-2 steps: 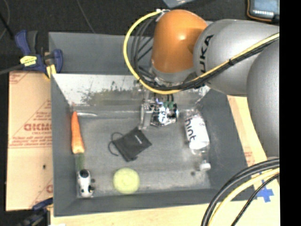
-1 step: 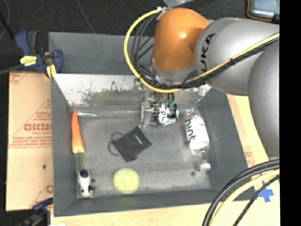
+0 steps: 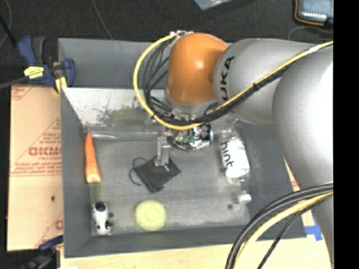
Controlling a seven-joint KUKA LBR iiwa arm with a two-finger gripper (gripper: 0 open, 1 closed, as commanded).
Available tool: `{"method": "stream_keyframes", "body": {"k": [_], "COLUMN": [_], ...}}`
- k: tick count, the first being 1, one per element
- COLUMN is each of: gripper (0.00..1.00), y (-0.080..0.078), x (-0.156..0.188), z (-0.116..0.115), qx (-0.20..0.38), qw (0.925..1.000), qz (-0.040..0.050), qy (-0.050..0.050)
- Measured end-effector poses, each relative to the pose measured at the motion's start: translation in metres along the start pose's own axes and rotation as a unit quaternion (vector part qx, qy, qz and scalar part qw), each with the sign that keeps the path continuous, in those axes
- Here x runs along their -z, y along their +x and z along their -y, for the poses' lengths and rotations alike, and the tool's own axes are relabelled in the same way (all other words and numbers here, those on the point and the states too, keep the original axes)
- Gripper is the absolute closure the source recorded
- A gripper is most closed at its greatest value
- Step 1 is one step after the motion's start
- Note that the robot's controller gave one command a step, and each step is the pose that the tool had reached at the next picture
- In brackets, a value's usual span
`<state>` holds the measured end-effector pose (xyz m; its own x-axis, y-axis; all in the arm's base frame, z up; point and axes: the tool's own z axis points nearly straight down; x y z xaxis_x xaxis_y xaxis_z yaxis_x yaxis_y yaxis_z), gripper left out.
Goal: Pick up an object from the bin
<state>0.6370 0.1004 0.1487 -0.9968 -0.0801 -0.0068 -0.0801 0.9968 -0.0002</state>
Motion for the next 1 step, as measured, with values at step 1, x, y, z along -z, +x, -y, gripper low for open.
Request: {"method": "stream_keyframes", "body": {"k": [1], "gripper": [0.0], "y": [0.0025], "x": [-0.0533], "z": [-0.0156], "qx": [0.066], "qw": [0.9978], "qz": [0.0018], "qy": [-0.001]}}
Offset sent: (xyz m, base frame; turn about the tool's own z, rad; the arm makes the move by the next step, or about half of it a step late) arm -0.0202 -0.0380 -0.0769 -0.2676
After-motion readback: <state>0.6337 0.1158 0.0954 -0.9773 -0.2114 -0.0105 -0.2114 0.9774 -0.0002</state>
